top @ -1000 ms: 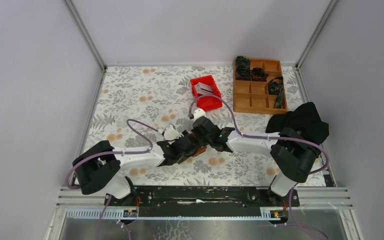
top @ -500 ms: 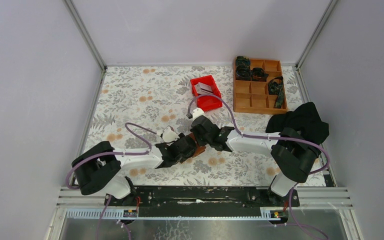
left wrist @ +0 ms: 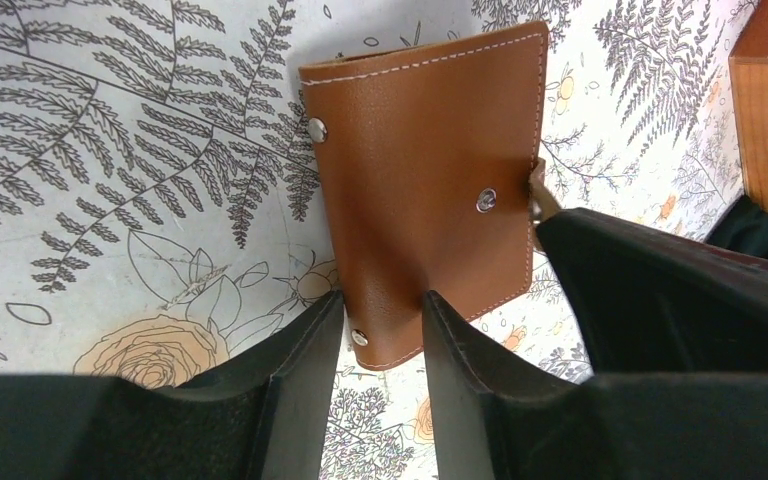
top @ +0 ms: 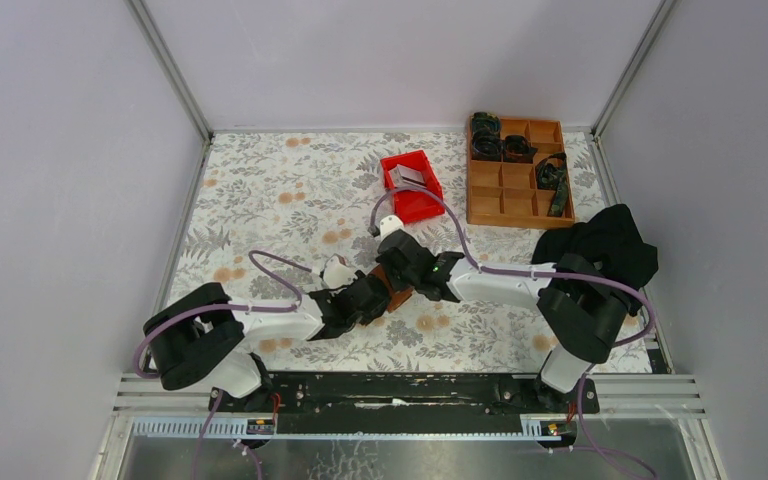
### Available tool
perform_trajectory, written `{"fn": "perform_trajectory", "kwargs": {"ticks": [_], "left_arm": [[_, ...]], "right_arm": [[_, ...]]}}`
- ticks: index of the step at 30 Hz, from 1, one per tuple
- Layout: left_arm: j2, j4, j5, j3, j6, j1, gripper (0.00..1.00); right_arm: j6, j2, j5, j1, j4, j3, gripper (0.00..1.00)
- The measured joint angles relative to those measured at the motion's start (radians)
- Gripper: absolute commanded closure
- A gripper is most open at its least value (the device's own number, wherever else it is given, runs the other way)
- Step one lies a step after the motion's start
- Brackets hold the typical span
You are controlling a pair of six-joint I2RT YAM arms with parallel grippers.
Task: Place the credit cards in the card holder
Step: Close the card holder at the center of the board.
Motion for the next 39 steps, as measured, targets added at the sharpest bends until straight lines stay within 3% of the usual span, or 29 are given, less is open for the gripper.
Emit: {"fn": "perform_trajectory", "kwargs": {"ticks": [39], "left_arm": [[-0.002, 0.058, 0.0, -0.027, -0.003, 0.0, 0.56]], "right_arm": [[0.0, 0.065, 0.013, 0.017, 0.007, 0.003, 1.0]]}}
